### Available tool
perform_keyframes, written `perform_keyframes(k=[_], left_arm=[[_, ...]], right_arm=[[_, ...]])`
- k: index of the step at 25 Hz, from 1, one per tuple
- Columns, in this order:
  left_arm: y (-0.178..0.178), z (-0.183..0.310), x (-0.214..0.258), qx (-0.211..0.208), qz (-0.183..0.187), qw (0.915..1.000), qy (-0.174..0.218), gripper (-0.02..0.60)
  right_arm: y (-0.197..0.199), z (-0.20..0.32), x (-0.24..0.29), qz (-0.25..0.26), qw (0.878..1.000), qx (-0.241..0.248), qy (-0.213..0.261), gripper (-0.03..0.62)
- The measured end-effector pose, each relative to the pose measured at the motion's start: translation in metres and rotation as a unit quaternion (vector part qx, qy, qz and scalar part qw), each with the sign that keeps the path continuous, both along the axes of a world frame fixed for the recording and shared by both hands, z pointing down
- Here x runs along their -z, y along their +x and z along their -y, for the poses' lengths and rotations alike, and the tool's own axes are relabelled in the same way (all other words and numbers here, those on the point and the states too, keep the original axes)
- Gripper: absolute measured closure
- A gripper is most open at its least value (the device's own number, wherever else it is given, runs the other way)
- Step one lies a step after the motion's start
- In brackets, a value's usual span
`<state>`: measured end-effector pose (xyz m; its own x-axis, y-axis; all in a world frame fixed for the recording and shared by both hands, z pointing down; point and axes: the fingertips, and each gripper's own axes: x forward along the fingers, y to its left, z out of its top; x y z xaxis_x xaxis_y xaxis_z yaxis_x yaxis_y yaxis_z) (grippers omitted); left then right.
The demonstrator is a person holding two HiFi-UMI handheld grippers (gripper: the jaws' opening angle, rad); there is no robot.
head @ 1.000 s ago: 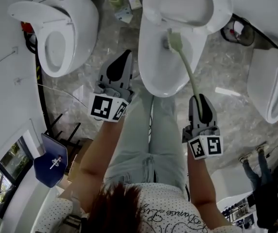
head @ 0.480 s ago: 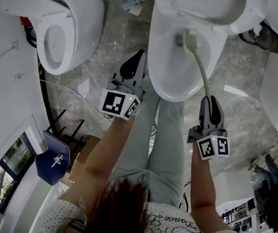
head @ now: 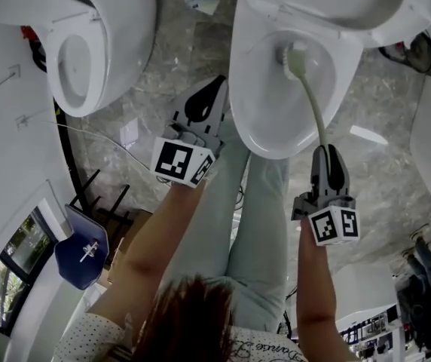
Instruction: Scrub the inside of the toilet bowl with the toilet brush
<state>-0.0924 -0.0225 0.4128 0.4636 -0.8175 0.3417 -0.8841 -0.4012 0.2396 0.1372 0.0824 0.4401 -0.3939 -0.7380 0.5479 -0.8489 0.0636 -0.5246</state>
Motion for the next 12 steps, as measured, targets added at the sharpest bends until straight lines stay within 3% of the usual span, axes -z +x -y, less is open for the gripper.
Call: perform_keyframes(k=[12], left_arm=[[-0.004, -0.002, -0.027, -0.008, 0.009, 0.9999, -0.008, 0.580]], right_arm=[[-0.008, 0.013, -0.062, 0.024, 0.999, -0.028, -0.033, 0.479]])
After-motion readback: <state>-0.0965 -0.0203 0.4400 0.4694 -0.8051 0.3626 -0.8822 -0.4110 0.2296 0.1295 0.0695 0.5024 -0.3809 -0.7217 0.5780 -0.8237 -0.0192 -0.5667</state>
